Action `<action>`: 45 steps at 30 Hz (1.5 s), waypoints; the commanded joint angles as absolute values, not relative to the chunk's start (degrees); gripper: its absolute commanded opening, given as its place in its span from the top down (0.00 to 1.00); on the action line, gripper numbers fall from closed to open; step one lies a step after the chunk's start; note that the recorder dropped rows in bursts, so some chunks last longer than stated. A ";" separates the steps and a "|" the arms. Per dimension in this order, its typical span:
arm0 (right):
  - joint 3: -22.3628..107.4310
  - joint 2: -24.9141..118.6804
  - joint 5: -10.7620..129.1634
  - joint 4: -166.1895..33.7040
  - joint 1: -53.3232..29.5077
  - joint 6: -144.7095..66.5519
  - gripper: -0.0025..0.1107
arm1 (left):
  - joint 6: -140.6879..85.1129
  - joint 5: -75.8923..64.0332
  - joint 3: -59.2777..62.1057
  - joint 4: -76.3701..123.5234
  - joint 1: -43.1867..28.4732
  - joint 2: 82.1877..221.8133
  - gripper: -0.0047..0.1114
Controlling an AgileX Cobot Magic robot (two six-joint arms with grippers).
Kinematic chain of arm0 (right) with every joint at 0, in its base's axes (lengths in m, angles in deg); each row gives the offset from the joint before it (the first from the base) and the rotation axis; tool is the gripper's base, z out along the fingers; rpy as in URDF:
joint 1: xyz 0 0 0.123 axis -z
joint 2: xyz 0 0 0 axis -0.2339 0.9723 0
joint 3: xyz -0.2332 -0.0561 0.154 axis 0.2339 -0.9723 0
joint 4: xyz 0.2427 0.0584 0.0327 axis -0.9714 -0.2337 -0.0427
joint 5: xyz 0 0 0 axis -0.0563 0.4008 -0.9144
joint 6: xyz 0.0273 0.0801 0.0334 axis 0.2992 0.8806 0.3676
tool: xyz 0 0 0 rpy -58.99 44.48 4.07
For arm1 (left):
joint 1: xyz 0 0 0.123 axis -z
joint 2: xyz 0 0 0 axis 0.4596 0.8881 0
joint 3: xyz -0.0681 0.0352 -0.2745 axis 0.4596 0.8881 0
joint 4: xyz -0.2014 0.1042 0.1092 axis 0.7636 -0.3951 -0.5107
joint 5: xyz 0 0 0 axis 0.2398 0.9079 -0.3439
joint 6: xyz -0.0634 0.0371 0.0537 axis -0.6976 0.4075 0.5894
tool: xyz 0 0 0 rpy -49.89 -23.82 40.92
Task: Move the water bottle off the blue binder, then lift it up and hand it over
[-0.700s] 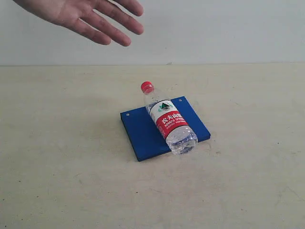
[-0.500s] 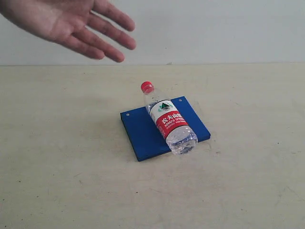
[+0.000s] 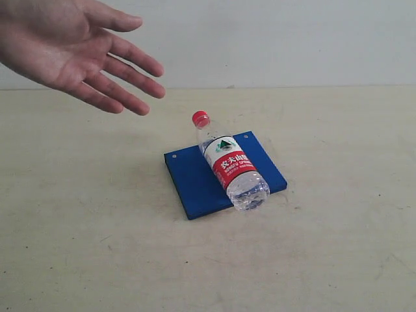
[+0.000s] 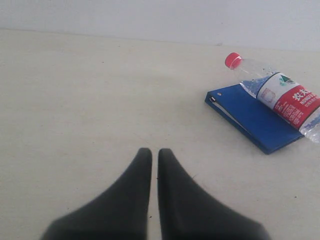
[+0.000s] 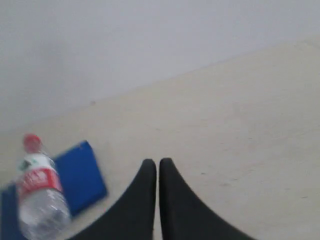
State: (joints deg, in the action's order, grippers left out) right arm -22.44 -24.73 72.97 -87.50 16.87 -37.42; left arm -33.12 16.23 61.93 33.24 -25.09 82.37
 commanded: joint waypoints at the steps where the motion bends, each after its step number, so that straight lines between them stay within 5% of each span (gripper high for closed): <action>1: -22.36 -24.91 70.81 -103.55 16.94 -31.44 0.98 | -33.52 15.99 62.11 33.03 -24.80 82.19 0.92; 10: -22.36 -24.91 76.54 -113.42 16.94 -20.66 0.97 | -33.52 15.99 62.11 33.03 -24.80 82.19 0.92; 17: -2.35 -16.59 35.87 -113.25 16.94 -50.17 0.95 | -33.52 15.99 62.11 33.03 -24.80 82.19 0.92; 29: 40.04 48.43 127.46 -111.70 16.83 -74.24 0.95 | -33.52 15.99 62.11 33.03 -24.80 82.19 0.92; 38: 43.79 69.69 121.74 -132.09 12.49 -103.37 0.95 | -33.52 15.99 62.11 33.03 -24.80 82.19 0.92; 41: 45.74 73.62 112.94 -134.37 7.35 -112.81 0.83 | -33.52 15.99 62.11 33.03 -24.80 82.19 0.92; 45: 50.45 78.22 92.83 -134.94 -0.12 -115.70 0.45 | -33.52 15.99 62.11 33.03 -24.80 82.19 0.92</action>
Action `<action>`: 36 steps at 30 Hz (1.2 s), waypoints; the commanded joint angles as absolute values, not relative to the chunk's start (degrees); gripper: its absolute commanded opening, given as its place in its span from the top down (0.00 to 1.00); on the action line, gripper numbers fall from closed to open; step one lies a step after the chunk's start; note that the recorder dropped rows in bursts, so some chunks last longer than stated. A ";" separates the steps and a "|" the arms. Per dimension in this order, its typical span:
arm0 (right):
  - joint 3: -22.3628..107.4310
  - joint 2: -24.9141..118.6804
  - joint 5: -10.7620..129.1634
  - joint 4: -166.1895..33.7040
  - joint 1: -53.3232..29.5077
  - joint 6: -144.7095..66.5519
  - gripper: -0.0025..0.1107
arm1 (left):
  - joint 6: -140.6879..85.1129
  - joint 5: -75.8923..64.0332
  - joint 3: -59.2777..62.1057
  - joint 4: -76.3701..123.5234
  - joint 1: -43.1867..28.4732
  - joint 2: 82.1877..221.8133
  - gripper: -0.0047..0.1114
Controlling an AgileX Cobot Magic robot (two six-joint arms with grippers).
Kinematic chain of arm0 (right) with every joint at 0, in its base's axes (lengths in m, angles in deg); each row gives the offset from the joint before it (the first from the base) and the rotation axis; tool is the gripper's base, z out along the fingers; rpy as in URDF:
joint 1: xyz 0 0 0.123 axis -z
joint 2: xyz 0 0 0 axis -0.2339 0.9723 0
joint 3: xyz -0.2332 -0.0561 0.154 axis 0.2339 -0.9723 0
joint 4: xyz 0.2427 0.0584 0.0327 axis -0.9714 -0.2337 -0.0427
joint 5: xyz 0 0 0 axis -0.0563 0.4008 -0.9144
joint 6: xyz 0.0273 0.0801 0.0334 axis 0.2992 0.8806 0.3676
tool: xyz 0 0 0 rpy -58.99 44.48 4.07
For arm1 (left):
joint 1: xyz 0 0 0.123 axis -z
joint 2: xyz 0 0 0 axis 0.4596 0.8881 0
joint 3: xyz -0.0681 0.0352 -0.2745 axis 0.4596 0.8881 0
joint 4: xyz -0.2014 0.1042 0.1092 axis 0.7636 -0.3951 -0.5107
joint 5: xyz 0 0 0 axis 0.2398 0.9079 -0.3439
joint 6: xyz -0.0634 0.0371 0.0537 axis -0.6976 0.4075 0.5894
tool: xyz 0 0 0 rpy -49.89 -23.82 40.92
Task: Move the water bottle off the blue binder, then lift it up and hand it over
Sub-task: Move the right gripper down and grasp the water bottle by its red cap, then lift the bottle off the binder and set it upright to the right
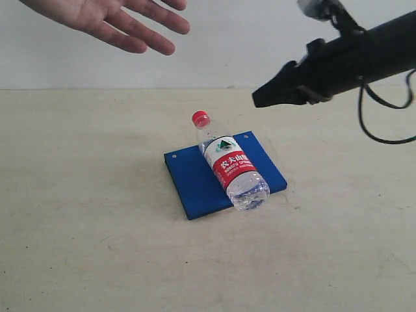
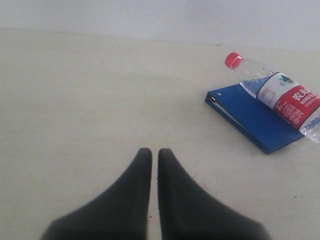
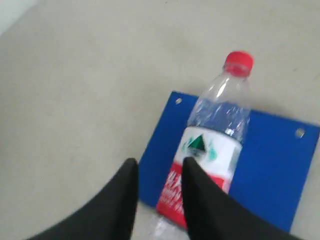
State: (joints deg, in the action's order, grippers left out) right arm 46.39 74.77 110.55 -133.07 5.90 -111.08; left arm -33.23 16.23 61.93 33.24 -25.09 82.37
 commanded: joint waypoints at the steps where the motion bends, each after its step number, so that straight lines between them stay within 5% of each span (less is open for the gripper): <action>1: 51.61 79.39 87.43 -135.28 -1.78 -115.51 0.37 | -33.52 15.99 62.11 33.03 -24.80 82.19 0.92; 4: 56.70 83.45 73.44 -136.14 -7.61 -111.80 0.22 | -33.52 15.99 62.11 33.03 -24.80 82.19 0.92; 12: 70.79 98.30 71.01 -136.14 -13.39 -97.55 0.27 | -33.52 15.99 62.11 33.03 -24.80 82.19 0.92; 22: 73.56 107.68 81.23 -122.55 -13.39 -83.95 0.27 | -33.52 15.99 62.11 33.03 -24.80 82.19 0.92; 25: 73.56 107.57 83.61 -117.92 -13.39 -80.88 0.50 | -33.52 15.99 62.11 33.03 -24.80 82.19 0.92; 26: 73.56 107.57 84.88 -115.14 -13.28 -80.70 0.68 | -33.52 15.99 62.11 33.03 -24.80 82.19 0.92; 28: 73.71 107.42 89.26 -110.75 -12.72 -80.70 0.89 | -33.52 15.99 62.11 33.03 -24.80 82.19 0.92; 30: 73.71 106.08 91.54 -107.97 -12.00 -78.12 0.98 | -33.52 15.99 62.11 33.03 -24.80 82.19 0.92; 36: 73.71 94.36 93.13 -103.34 -6.45 -77.24 0.98 | -33.52 15.99 62.11 33.03 -24.80 82.19 0.92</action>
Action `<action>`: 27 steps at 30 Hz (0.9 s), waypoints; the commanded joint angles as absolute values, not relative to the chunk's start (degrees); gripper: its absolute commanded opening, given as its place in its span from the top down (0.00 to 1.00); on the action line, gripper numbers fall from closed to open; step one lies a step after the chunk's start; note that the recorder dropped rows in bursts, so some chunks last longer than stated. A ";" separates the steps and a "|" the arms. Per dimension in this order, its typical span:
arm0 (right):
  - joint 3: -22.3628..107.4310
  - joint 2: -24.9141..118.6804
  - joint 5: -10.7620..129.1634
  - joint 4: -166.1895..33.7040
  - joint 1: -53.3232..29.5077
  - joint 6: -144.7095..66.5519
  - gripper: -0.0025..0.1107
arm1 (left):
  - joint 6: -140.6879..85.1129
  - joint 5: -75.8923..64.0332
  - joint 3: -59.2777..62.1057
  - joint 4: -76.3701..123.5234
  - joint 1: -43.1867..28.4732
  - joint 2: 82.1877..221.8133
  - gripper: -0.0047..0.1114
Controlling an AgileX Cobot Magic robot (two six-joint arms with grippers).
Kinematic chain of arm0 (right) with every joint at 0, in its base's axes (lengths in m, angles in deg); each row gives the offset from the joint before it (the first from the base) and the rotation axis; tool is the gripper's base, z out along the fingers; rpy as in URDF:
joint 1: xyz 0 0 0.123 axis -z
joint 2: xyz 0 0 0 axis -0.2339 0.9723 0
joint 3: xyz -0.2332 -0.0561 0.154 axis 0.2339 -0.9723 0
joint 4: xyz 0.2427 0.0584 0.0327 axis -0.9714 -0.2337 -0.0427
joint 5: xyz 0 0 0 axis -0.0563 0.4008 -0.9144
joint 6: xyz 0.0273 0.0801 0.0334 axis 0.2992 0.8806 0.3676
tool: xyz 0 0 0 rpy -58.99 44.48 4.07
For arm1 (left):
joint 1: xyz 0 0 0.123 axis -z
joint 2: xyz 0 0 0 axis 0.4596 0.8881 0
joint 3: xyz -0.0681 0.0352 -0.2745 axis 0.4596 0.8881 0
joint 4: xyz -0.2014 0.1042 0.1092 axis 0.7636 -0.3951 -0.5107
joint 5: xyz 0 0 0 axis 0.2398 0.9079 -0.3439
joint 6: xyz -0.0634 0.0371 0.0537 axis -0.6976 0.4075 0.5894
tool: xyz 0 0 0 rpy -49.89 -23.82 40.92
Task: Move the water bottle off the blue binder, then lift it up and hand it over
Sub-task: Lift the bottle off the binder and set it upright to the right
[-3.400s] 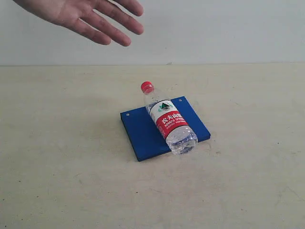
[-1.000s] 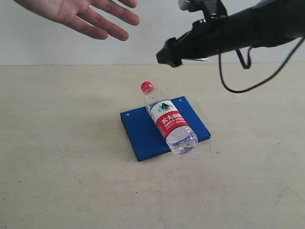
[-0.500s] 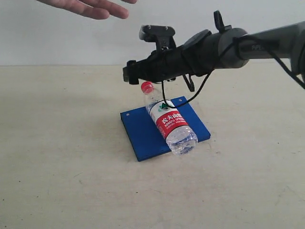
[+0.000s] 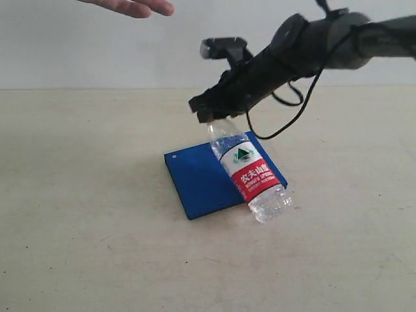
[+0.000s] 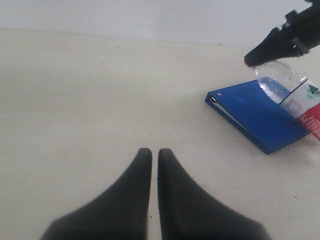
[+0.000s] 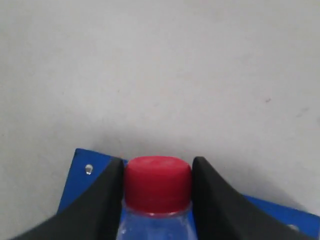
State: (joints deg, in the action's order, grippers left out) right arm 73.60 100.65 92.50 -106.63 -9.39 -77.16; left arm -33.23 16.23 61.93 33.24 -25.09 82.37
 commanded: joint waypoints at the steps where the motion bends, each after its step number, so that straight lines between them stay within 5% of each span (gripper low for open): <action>1: 73.71 91.74 93.88 -101.83 -4.65 -77.11 0.98 | -33.52 15.99 62.11 33.03 -24.80 82.19 0.92; 12: 73.60 83.19 111.70 -91.86 14.59 -77.96 0.98 | -33.52 15.99 62.11 33.03 -24.80 82.19 0.92; 27: 73.60 83.19 105.88 -92.57 15.28 -78.32 0.98 | -33.52 15.99 62.11 33.03 -24.80 82.19 0.92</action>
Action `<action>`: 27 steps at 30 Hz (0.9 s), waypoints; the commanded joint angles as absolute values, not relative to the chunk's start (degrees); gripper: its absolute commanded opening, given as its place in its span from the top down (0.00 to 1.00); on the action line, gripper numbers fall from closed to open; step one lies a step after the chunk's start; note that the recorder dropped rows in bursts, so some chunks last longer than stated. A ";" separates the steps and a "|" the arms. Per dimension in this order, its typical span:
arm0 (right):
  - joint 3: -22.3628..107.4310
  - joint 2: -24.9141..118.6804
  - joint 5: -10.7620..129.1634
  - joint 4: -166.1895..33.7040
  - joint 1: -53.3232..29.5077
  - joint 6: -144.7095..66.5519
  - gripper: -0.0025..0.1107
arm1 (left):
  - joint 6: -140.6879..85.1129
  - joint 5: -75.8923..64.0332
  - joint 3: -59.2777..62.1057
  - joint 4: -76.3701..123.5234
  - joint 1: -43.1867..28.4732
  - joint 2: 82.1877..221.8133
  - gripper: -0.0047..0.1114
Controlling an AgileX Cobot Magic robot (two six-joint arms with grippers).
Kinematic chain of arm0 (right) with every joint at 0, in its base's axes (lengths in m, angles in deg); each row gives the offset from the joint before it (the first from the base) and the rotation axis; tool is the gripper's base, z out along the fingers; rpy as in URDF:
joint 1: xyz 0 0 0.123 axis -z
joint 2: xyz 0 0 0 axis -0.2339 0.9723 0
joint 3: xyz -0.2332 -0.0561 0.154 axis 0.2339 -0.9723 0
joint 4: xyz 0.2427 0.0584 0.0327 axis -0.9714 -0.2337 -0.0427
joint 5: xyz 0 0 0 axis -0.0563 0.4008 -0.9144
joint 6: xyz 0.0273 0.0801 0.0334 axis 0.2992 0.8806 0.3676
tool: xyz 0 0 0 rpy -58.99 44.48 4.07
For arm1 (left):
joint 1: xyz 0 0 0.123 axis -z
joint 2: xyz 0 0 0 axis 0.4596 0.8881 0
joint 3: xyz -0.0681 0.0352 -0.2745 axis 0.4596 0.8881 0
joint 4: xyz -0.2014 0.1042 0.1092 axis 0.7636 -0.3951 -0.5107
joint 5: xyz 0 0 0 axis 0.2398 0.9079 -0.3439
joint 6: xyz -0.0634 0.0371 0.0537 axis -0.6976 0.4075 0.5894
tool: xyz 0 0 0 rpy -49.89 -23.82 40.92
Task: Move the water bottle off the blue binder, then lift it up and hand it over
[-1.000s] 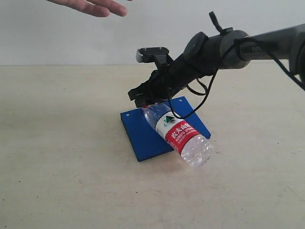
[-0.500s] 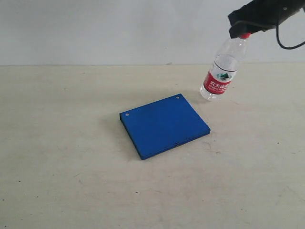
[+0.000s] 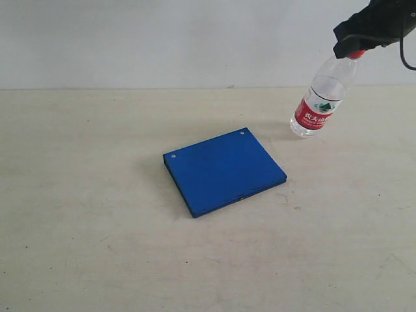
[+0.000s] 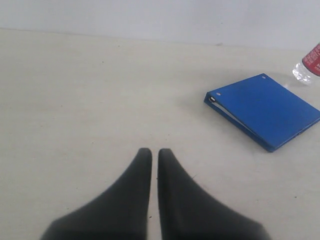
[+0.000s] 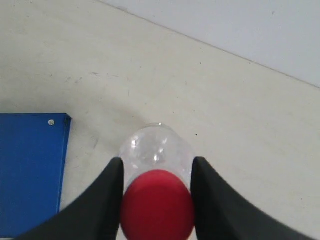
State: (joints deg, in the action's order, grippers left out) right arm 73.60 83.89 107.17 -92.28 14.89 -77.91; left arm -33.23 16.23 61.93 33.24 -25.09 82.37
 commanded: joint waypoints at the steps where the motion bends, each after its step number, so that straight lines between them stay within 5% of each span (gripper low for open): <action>1: 73.60 83.19 105.64 -92.57 15.28 -78.19 0.98 | -33.52 15.99 62.11 33.03 -24.80 82.19 0.92; 6: 73.60 83.19 104.84 -92.57 15.28 -78.30 0.93 | -33.52 15.99 62.11 33.03 -24.80 82.19 0.92; 12: 73.71 83.07 101.45 -92.60 15.28 -79.73 0.50 | -33.52 15.99 62.11 33.03 -24.80 82.19 0.92; 14: 73.71 82.54 100.24 -92.71 15.28 -79.81 0.43 | -33.52 15.99 62.11 33.03 -24.80 82.19 0.92; 22: 73.71 72.98 97.92 -99.86 13.62 -79.86 0.42 | -33.52 15.99 62.11 33.03 -24.80 82.19 0.92; 27: 73.71 65.74 118.14 -107.26 7.60 -80.01 0.42 | -33.52 15.99 62.11 33.03 -24.80 82.19 0.92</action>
